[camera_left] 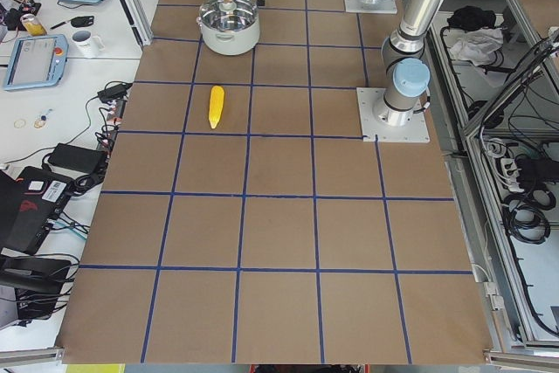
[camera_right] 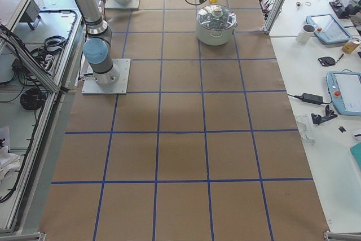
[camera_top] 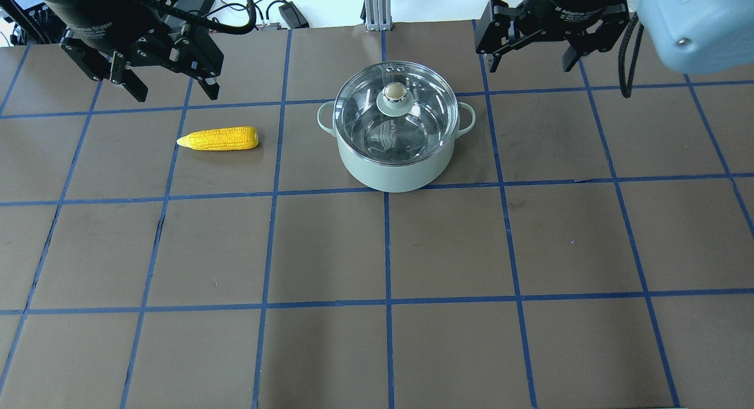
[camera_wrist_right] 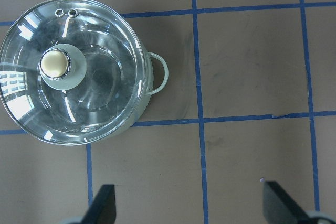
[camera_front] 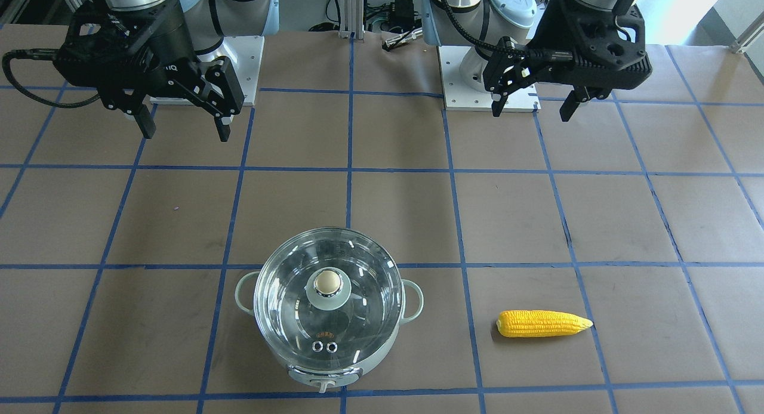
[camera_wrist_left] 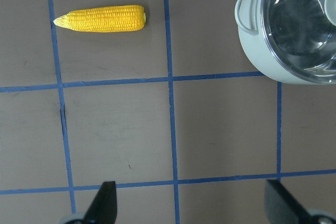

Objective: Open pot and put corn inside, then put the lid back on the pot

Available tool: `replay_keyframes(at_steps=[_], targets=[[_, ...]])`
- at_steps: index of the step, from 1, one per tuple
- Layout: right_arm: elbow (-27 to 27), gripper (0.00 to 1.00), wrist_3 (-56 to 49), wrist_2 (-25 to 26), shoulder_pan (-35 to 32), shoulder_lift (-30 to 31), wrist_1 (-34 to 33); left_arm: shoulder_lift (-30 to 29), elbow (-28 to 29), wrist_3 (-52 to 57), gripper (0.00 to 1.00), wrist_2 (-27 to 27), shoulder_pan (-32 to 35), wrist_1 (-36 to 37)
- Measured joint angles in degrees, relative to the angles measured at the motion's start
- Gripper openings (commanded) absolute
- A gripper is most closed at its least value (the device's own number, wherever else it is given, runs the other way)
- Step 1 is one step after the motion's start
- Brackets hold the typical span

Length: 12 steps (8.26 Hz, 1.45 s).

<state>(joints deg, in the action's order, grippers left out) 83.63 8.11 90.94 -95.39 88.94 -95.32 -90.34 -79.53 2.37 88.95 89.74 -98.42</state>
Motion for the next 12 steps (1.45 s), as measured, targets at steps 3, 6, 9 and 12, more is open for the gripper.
replay_keyframes(at_steps=[3,6,9,12], targets=[[-0.2,1.0,-0.02,-0.04,0.03,-0.15,0.28,0.02,0.01,0.0,1.0,-0.01,0.0,0.0],[-0.15,1.0,-0.02,-0.09,0.03,-0.17,0.33,0.01,0.06,-0.12,1.0,-0.15,-0.53,0.0],[-0.14,1.0,-0.28,0.13,0.03,-0.17,0.5,-0.03,0.07,-0.45,1.0,0.05,-1.09,0.05],[-0.14,1.0,-1.08,0.23,0.03,-0.17,0.49,-2.36,0.54,-10.33,1.0,-0.03,-1.78,0.71]])
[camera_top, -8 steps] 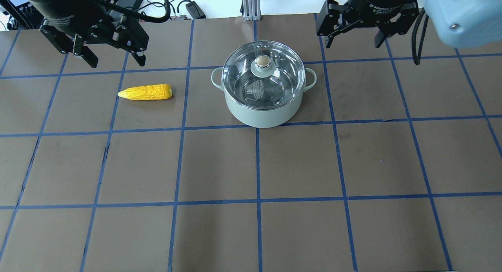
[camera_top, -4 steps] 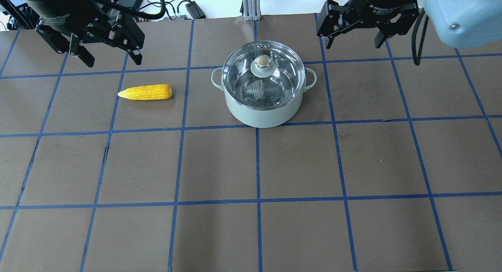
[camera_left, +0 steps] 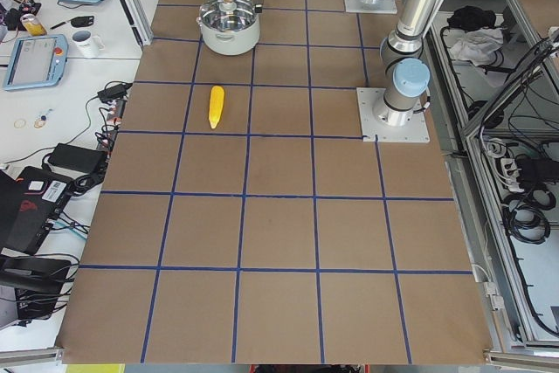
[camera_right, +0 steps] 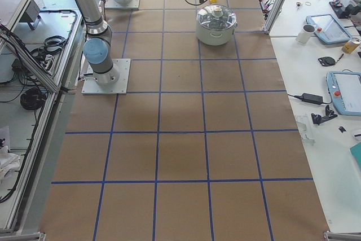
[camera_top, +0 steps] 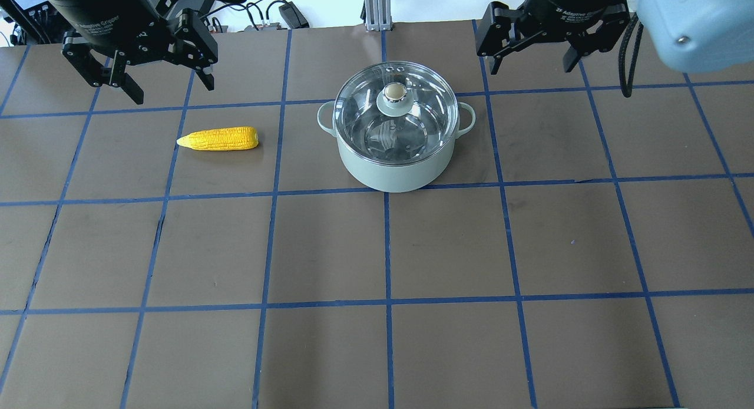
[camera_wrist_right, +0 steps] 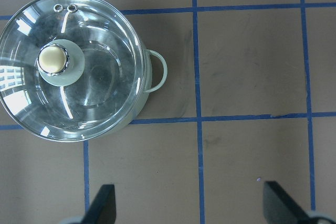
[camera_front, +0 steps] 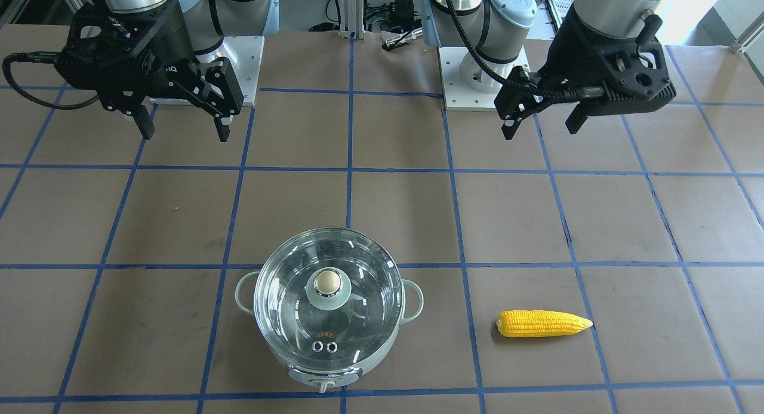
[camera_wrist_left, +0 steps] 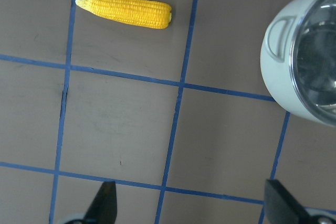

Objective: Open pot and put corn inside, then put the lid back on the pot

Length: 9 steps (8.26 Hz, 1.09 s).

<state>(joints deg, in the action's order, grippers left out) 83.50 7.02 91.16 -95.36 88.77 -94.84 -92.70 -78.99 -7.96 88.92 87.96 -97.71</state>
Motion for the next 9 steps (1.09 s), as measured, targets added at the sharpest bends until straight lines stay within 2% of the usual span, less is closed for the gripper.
replay_keyframes(at_steps=[3,5,7,9], targets=[[-0.09,1.0,-0.28,0.09,1.06,-0.11,-0.07,-3.01,-0.19,-25.03,1.0,-0.38,-5.43,1.84],[-2.16,1.0,-0.29,0.34,1.81,-2.2,-0.01,-6.97,-0.18,-36.01,1.0,-0.68,-7.01,9.04],[-8.5,1.0,0.25,0.16,1.31,-8.31,0.36,-11.08,-0.29,-47.11,1.0,-0.58,-7.52,15.82],[-10.86,1.0,2.53,0.05,-2.41,-15.2,-5.27,-14.06,-0.6,-55.7,1.0,-0.47,-7.96,18.41]])
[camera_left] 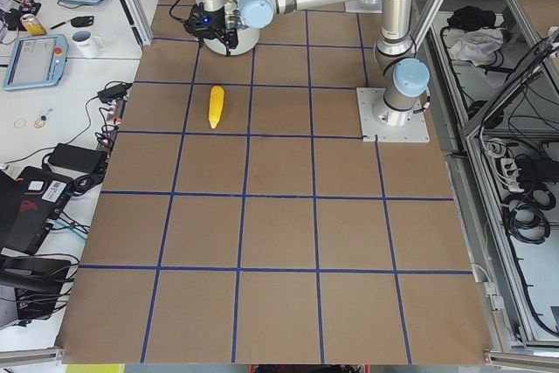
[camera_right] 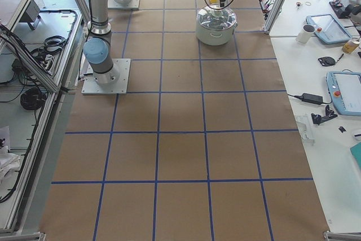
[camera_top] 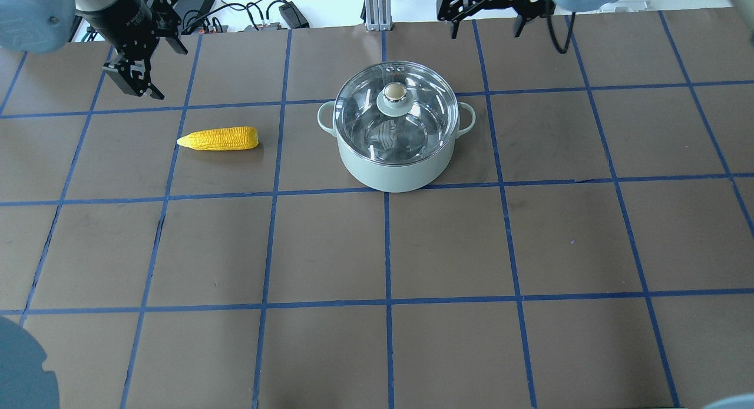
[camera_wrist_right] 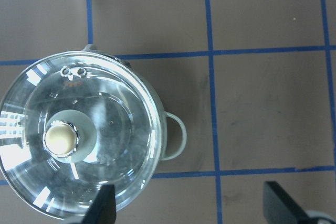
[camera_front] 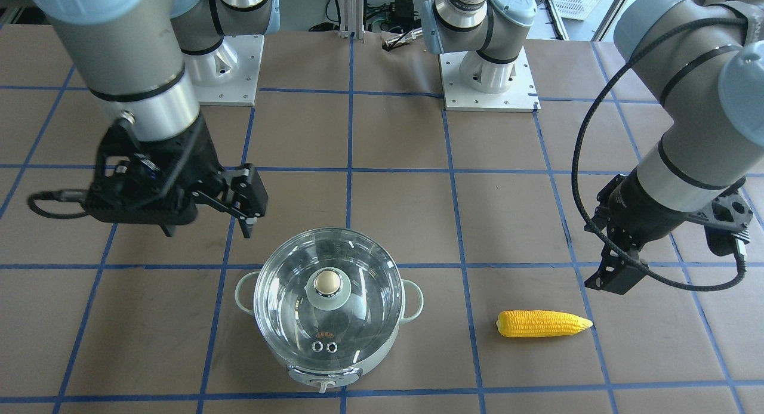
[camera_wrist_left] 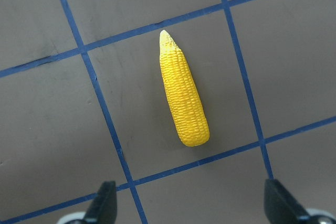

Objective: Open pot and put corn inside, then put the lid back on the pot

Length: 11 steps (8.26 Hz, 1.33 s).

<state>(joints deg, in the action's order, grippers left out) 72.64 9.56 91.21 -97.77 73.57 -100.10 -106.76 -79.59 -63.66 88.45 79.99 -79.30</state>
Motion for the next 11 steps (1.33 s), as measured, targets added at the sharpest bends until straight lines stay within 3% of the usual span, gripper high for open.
replay_keyframes(at_steps=[3,7,9,11], targets=[[0.51,1.0,9.2,2.52,-7.96,-8.15,-7.97,-2.48,-2.86,-10.22,1.0,-0.01,-1.94,0.76],[2.12,1.0,11.49,2.8,-9.55,-12.37,-14.29,-8.21,-5.99,-17.5,1.0,-0.02,-4.0,3.75],[3.46,0.92,11.39,2.76,-9.83,-12.63,-16.17,-10.48,-6.02,-20.13,1.0,-0.04,-4.11,5.72],[4.03,0.75,11.11,2.74,-10.02,-12.7,-16.85,-12.23,-5.9,-20.38,1.0,-0.1,-4.14,10.06]])
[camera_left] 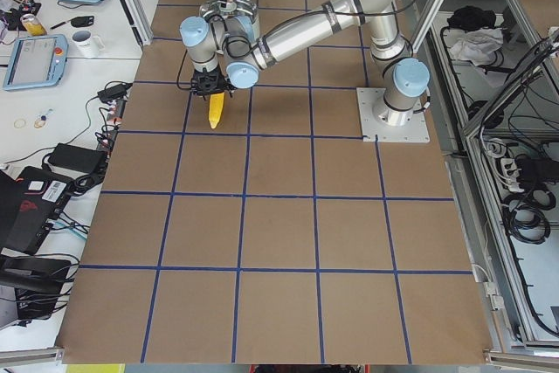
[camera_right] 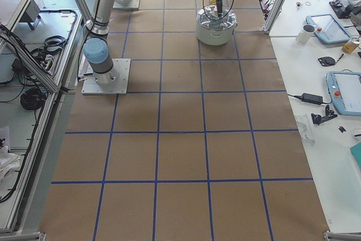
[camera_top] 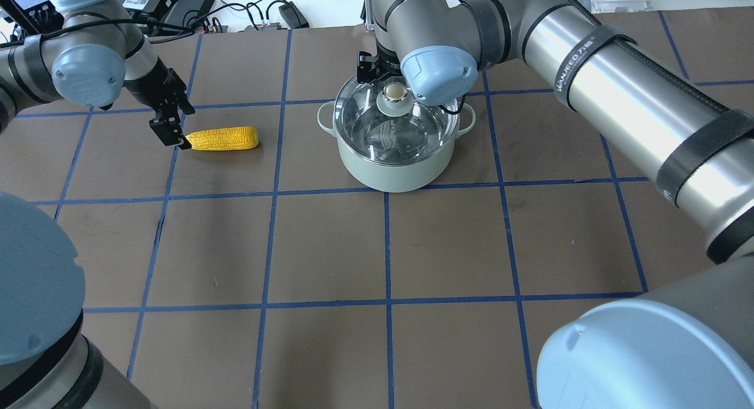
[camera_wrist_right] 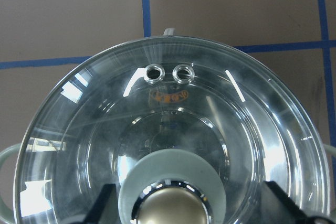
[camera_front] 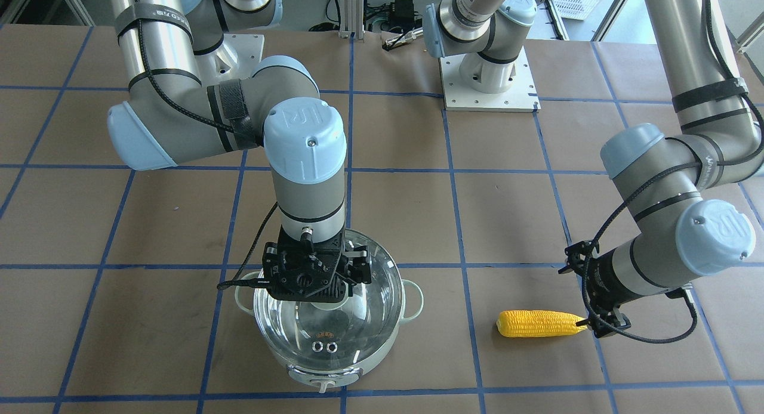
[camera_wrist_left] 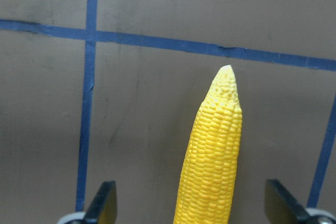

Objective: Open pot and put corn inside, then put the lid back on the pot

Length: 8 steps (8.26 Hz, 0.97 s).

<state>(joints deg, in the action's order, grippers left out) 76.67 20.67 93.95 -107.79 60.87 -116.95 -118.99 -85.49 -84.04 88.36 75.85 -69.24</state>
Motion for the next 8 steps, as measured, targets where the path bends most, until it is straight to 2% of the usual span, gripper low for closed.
replay_keyframes(at_steps=[1,3,8], targets=[[0.09,0.71,-0.09,-0.03,-0.02,-0.03,-0.11,-1.52,0.12,-0.11,1.0,-0.02,0.0,2.29],[0.13,0.69,-0.06,-0.09,-0.05,-0.12,-0.21,-3.66,0.17,0.38,1.0,-0.11,0.0,4.66],[-0.02,0.44,0.25,-0.23,-0.05,-0.23,-0.3,-5.24,0.21,1.62,1.0,-2.3,0.99,6.65]])
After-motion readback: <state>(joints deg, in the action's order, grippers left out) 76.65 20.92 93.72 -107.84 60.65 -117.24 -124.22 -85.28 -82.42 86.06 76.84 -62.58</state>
